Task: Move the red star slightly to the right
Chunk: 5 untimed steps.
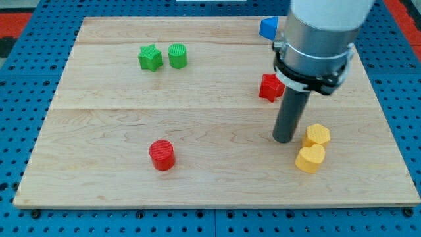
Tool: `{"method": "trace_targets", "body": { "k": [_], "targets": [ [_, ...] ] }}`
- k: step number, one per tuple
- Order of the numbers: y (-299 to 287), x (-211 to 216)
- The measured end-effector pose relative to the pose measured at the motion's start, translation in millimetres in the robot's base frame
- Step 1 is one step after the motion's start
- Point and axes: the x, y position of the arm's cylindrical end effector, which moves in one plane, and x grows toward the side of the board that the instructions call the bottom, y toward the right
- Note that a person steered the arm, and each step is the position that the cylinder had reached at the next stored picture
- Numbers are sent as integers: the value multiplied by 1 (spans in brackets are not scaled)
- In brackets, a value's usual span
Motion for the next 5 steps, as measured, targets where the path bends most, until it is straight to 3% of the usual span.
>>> {"method": "trace_targets", "body": {
  "k": [5],
  "targets": [
    [18,-5]
  ]
}}
